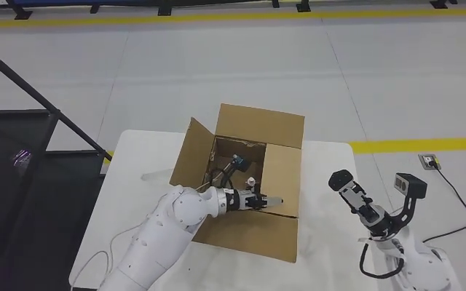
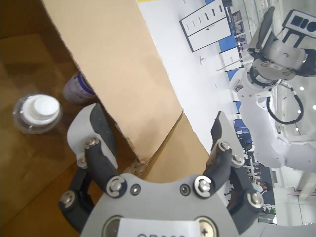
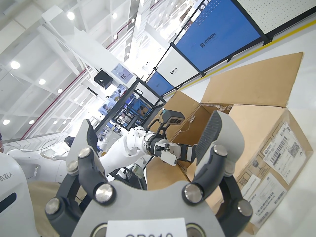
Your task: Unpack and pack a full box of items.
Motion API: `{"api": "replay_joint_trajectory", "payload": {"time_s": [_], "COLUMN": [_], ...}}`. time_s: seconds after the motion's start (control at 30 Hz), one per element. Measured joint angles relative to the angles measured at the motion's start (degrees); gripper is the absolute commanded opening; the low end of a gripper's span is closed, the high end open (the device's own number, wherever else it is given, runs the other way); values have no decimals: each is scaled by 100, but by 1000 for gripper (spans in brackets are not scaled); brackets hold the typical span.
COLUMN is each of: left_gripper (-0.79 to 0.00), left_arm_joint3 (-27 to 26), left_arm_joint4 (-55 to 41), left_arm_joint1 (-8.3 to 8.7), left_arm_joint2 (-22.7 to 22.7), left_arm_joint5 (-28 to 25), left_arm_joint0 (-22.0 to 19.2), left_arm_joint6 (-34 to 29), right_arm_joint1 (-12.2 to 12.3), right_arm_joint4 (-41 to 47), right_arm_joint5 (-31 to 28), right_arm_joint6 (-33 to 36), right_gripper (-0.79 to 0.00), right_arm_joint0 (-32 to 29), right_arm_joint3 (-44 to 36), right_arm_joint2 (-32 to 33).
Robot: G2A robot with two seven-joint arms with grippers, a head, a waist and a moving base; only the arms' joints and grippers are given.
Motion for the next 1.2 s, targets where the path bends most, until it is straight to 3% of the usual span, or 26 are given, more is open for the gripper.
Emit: {"api": "replay_joint_trajectory", "payload": {"time_s": [0.33, 0.53, 0.87, 1.2], "left_gripper": [0, 0, 0, 0], "left_arm_joint3": [-508, -485, 906, 2232], "left_arm_joint4": [-28, 126, -330, -646], "left_arm_joint1": [-56, -229, -938, -1687], "left_arm_joint2": [22, 340, 1404, 2090], "left_arm_joint5": [-195, -9, -433, -451], "left_arm_joint0": [-71, -344, -1203, -1770], "left_arm_joint6": [242, 724, 1526, 1651], "right_arm_joint1": [47, 76, 141, 197], "right_arm_joint4": [172, 308, 863, 1532], "right_arm_joint5": [-141, -379, -897, -1335], "right_arm_joint6": [-125, -295, -555, -599], "right_gripper": [0, 0, 0, 0], "right_arm_joint0": [20, -102, -612, -924], "right_arm_joint3": [158, 141, 386, 823], "right_arm_joint2": [31, 186, 744, 1104]}}
